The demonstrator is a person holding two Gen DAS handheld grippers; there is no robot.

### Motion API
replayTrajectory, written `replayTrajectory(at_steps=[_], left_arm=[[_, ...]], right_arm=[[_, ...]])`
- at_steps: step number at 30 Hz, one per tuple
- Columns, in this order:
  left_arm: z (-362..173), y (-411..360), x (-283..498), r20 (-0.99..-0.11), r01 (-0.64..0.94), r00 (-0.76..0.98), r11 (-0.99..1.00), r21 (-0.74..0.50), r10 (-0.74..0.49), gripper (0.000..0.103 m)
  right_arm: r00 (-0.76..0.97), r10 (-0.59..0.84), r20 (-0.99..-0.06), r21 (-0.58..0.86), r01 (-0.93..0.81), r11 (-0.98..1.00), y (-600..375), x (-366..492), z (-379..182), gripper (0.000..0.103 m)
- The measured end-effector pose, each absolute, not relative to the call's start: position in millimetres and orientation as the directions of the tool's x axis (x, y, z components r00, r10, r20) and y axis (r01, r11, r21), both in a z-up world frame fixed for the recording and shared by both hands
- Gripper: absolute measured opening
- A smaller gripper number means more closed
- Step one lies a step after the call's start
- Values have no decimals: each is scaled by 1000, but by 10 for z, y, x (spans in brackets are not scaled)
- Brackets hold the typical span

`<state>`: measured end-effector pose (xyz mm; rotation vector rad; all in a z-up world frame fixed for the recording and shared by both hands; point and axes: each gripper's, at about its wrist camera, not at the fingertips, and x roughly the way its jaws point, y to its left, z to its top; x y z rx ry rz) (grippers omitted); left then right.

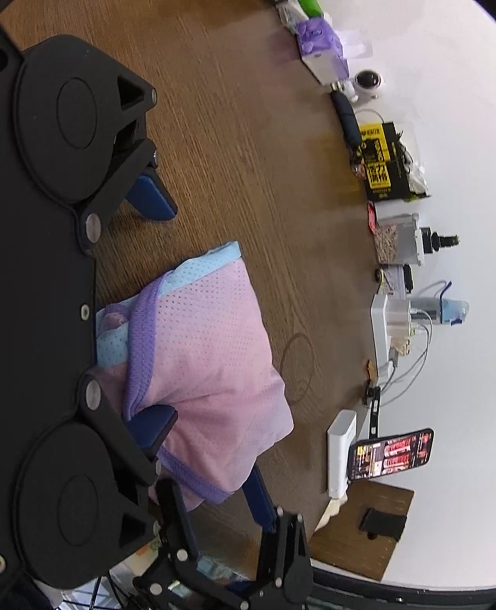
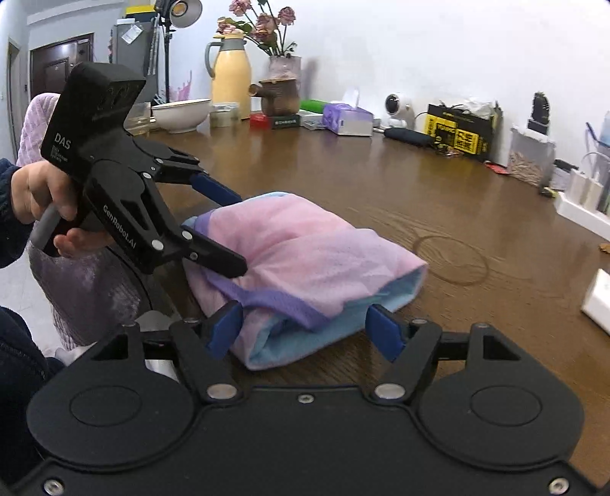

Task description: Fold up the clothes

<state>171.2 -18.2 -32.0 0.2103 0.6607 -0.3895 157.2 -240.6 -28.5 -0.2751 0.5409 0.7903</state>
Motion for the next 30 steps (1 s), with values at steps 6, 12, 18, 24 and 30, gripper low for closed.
replayTrajectory(at_steps=[6, 12, 18, 24, 30], left_arm=[[131, 106, 1373, -606, 460, 699, 887, -25, -380, 103], [176, 331, 1425, -685, 398, 615, 903, -158, -391, 103], [9, 89, 1674, -709, 340, 600, 920, -193, -371, 103], [-237, -111, 1867, -750, 336, 548, 918, -209, -371, 101], [-279, -169, 1871, -740, 342, 569, 922, -184, -358, 74]], right_arm=[[581, 585, -566, 141, -631, 763, -2794, 1592, 199, 79], [615, 551, -564, 123, -597, 793, -2921, 1456, 630, 84], [591, 548, -592, 117, -609, 784, -2724, 1697, 466, 84], [562, 543, -624, 187, -568, 802, -2595, 2179, 73, 84], [520, 569, -637, 236, -571, 786, -2489, 2394, -156, 84]])
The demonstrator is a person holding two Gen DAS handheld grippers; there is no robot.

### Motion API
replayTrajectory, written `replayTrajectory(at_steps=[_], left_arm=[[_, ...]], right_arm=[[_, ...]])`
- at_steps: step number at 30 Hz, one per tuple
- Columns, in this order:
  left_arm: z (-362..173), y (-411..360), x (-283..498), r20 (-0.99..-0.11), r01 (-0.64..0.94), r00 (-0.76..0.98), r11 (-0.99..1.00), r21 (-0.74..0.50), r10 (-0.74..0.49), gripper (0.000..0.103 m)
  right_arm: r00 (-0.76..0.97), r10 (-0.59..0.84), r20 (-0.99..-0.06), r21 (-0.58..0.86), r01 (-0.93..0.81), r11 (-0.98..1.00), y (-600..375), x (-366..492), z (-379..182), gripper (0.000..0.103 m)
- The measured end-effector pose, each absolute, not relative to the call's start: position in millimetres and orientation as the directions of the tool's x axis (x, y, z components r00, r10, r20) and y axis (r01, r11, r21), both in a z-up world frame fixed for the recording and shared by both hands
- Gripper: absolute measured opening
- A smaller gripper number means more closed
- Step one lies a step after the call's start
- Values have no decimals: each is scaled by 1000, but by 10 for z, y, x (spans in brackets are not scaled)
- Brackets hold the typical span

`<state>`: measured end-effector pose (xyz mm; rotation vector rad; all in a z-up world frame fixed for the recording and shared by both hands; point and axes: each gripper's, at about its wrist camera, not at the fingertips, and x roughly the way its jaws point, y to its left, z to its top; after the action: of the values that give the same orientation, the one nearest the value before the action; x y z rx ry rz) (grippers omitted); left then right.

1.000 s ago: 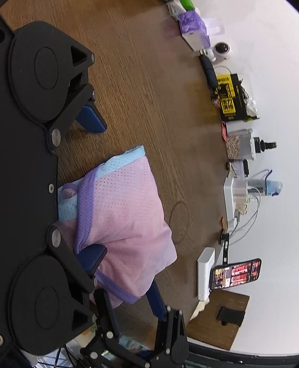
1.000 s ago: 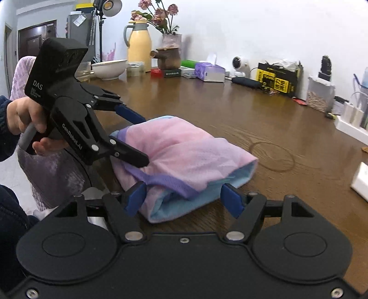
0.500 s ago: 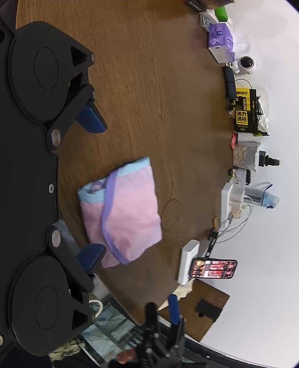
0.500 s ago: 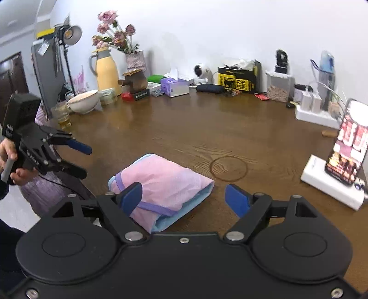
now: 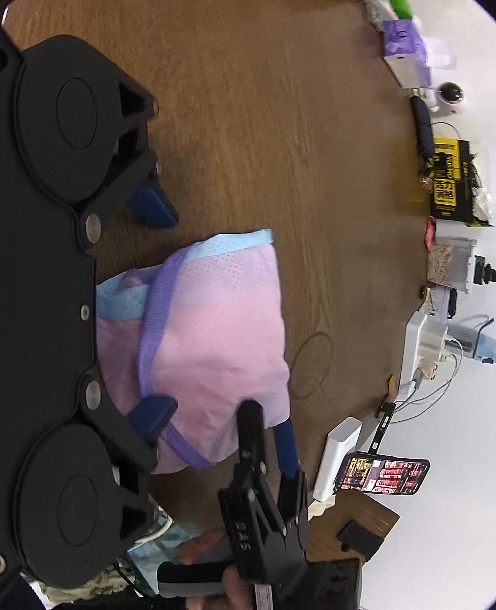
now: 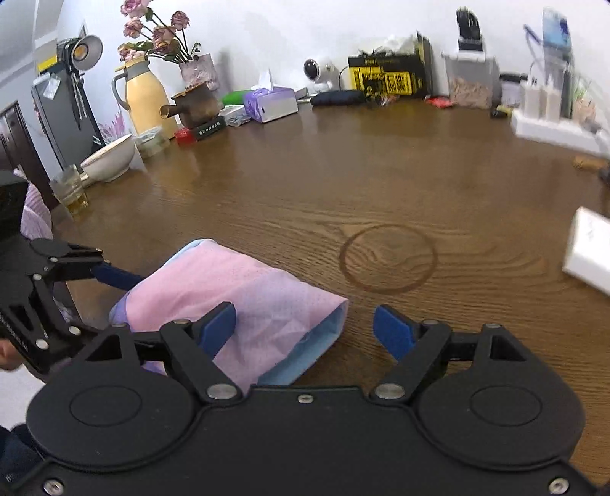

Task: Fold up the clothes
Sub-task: 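Grasp the folded bundle with both grippers and lift it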

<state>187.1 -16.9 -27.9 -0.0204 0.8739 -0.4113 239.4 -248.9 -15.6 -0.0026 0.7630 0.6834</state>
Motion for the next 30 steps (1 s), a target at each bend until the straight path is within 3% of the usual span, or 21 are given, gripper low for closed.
replayTrajectory(at_steps=[5, 12, 22, 26, 30], left_arm=[[-272, -214, 1842, -733, 379, 560, 906, -186, -385, 44], [-292, -317, 1700, -702, 414, 590, 896, -161, -399, 18], [430, 154, 1733, -639, 425, 677, 903, -67, -366, 14], [926, 467, 1796, -621, 375, 728, 927, 9, -288, 14], [1452, 941, 1967, -589, 271, 799, 948, 170, -123, 14]], right_arm=[[531, 562, -634, 142, -634, 760, -2366, 2289, -193, 81], [473, 626, -620, 195, -680, 707, -2308, 2183, -141, 18], [529, 663, -529, 150, -711, 687, -2056, 2187, 540, 13], [533, 697, -479, 89, -761, 643, -1584, 2328, 929, 13], [532, 737, -418, 62, -792, 607, -1013, 2562, 1274, 13]])
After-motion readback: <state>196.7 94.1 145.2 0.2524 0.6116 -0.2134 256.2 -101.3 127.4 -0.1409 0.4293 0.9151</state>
